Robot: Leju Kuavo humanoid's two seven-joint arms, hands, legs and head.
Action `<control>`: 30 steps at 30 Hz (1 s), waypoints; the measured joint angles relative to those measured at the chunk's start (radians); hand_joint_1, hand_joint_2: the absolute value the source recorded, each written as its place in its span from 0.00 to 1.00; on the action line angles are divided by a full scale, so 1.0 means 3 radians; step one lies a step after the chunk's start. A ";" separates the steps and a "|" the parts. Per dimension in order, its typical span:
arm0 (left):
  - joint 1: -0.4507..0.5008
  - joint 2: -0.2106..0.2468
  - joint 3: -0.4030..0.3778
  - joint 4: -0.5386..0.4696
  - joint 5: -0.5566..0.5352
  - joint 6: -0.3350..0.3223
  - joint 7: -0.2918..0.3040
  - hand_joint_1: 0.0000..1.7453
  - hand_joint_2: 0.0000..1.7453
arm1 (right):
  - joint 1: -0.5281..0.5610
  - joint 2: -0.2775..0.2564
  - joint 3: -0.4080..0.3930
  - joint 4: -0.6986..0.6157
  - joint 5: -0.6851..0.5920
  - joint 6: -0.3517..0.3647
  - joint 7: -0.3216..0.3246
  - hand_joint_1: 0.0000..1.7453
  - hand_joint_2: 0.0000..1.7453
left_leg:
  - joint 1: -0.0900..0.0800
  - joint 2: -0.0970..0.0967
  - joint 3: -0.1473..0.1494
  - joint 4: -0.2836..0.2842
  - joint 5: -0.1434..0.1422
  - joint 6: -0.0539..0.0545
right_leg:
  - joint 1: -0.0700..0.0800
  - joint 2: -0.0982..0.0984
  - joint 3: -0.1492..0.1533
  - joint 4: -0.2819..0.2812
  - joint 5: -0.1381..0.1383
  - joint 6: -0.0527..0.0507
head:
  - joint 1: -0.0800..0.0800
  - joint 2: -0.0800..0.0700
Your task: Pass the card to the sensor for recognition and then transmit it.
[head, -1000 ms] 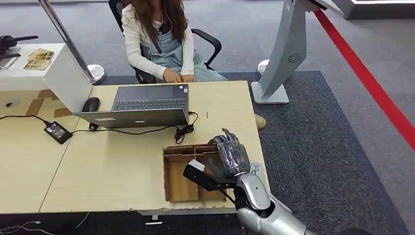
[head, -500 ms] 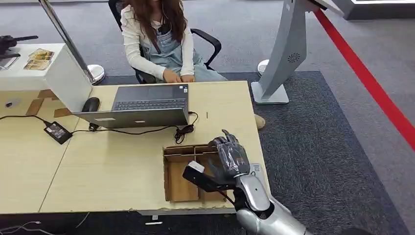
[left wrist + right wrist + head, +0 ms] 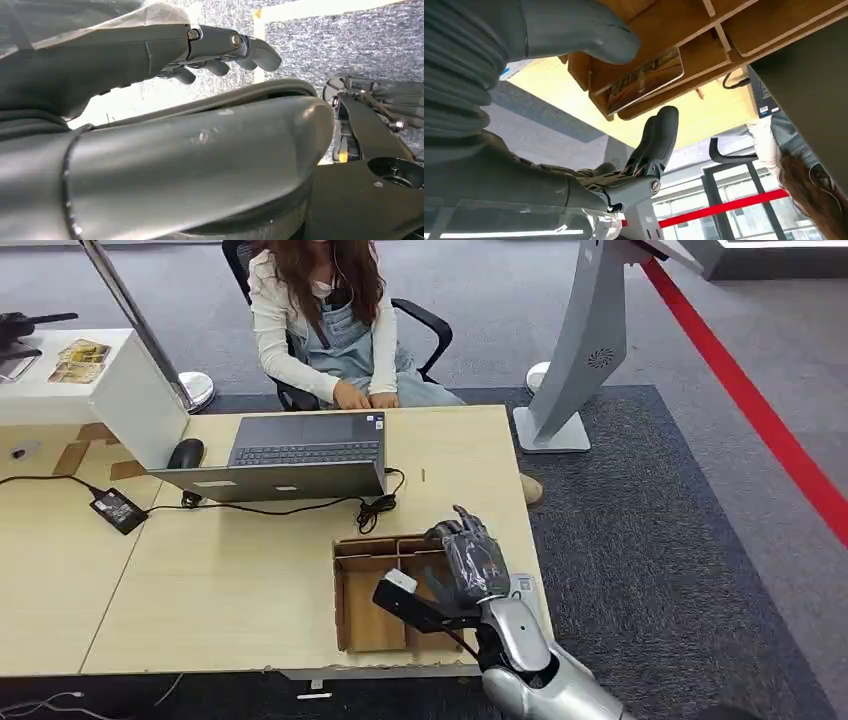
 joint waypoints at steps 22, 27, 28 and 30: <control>0.0000 -0.0001 -0.0006 0.0000 -0.0019 0.0014 -0.0027 0.00 0.00 | 0.0000 0.0036 0.0000 0.0062 -0.0014 -0.0060 -0.0043 0.44 1.00 | 0.0000 0.0000 0.0000 0.0000 0.0000 0.0000 | 0.0000 0.0000 0.0000 0.0000 0.0000 0.0000 | 0.0000 -0.0001; 0.0000 -0.0001 -0.0009 0.0000 -0.0020 0.0019 -0.0027 0.00 0.00 | 0.0000 0.0041 0.0000 0.0066 -0.0014 -0.0060 -0.0043 0.44 1.00 | 0.0000 0.0000 0.0000 0.0000 0.0000 0.0000 | 0.0000 0.0000 0.0000 0.0000 0.0000 0.0000 | 0.0000 -0.0001; 0.0000 -0.0001 -0.0009 0.0000 -0.0020 0.0019 -0.0027 0.00 0.00 | 0.0000 0.0041 0.0000 0.0067 -0.0014 -0.0060 -0.0043 0.44 1.00 | 0.0000 0.0000 0.0000 0.0000 0.0000 0.0000 | 0.0000 0.0000 0.0000 0.0000 0.0000 0.0000 | 0.0000 0.0000; 0.0000 -0.0001 -0.0010 0.0000 -0.0022 0.0020 -0.0029 0.00 0.00 | 0.0000 0.0042 0.0000 0.0074 -0.0014 -0.0060 -0.0043 0.44 1.00 | 0.0000 0.0000 0.0000 0.0000 0.0000 0.0000 | 0.0000 0.0000 0.0000 0.0000 0.0000 0.0000 | 0.0000 -0.0001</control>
